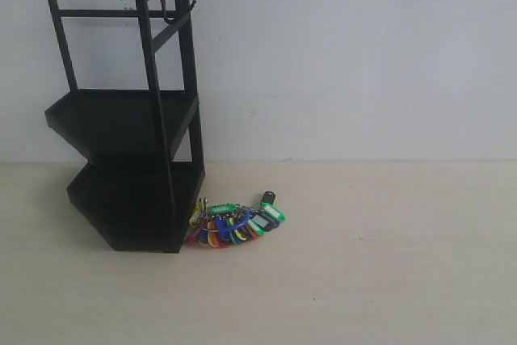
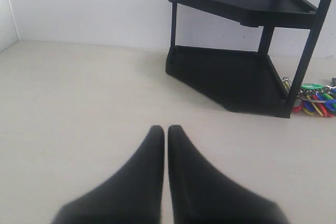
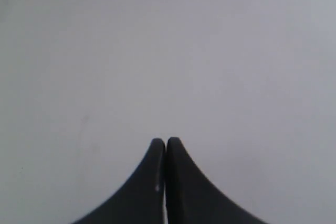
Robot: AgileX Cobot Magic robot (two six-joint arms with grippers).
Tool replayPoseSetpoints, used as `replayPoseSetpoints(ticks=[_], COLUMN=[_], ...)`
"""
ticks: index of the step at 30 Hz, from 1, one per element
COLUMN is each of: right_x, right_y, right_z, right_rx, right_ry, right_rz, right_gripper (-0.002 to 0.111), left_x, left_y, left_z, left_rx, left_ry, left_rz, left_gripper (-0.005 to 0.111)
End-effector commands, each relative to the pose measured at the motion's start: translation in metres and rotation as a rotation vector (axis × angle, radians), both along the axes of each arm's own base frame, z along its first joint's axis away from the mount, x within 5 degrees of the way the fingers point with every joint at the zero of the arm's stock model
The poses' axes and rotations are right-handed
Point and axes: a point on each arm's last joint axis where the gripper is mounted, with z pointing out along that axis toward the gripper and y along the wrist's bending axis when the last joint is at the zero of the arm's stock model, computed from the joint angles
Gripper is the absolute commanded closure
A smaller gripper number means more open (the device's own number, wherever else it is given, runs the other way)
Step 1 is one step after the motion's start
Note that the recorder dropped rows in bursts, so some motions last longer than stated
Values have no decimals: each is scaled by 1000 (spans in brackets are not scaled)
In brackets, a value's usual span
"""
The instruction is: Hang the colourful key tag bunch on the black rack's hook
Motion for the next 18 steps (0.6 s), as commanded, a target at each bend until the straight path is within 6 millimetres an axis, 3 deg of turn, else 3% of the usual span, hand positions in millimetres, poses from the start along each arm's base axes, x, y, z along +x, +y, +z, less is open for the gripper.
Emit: replayPoseSetpoints(ticks=[1,4,5,7,10,13,15,16,18], right_x=[15,37,51,71,88,107,125,142,172], right_y=[4,7,9,12,15,35,58,70,85], right_z=[38,50,49,40,27,15,6,-2,-21], right_rx=[-26,-66,-87,-107,-48,-185,-358,-308,-253], right_ry=[396,763,953,1157,1311,1418,1434,1478,1546], right_rz=[39,50,55,58,101,279,509,623,653], right_gripper=[108,108,108,108,108,108,108,108,99], left_x=[0,0,0,0,0,0,0,0,0], left_y=[-1,-1,-1,-1,-1,-1,-1,-1,-1], left_z=[1,1,1,1,1,1,1,1,1], left_rx=[-7,-7,-7,-7,-7,-7,-7,-7,-7], left_ry=[-2,-2,-2,-2,-2,-2,-2,-2,-2], left_rz=[-8,-8,-8,-8,-8,-8,-8,-8,-8], left_gripper=[102,102,102,102,102,102,102,102,102])
